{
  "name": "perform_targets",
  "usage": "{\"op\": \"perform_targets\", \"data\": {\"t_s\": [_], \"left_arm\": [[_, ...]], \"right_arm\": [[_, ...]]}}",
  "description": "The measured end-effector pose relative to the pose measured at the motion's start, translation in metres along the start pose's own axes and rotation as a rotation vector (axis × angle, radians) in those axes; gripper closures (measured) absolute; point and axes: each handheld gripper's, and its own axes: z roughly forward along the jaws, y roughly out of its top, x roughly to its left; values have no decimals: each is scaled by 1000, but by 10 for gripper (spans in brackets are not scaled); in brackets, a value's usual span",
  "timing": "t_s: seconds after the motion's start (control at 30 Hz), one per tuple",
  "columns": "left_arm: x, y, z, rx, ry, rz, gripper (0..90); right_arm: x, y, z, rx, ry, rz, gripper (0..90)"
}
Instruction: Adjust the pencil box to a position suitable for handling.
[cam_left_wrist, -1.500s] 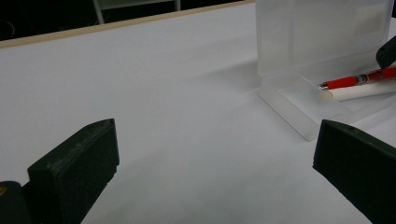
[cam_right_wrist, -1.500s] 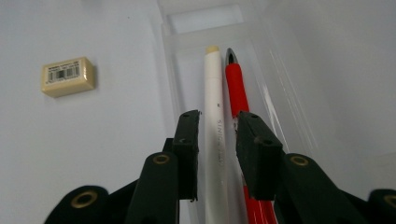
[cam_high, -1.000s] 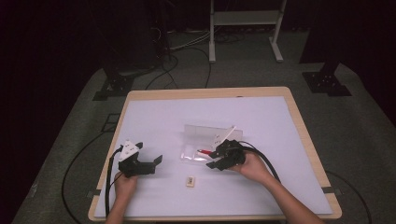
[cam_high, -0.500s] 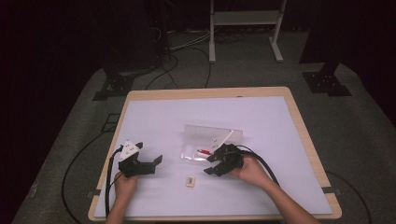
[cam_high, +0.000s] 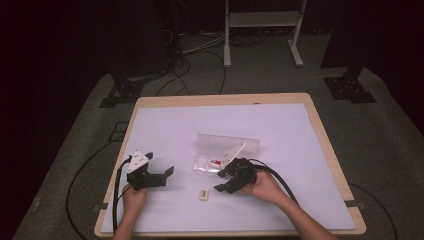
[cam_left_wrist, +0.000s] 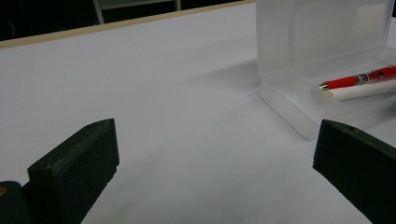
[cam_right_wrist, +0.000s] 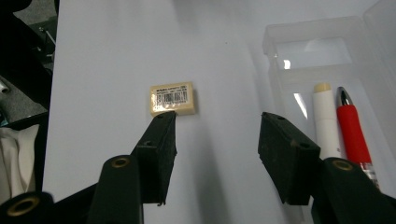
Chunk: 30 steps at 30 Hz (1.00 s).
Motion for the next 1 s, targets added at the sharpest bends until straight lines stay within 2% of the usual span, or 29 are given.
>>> {"op": "perform_targets", "data": {"t_s": [0.27,1.0], "left_arm": [[0,0,0,0,-1,1,0],[0,0,0,0,0,1,0]], "right_arm": [[7,5,7,3,16,-27,452],[14,15,19,11,41,-53,449]]}}
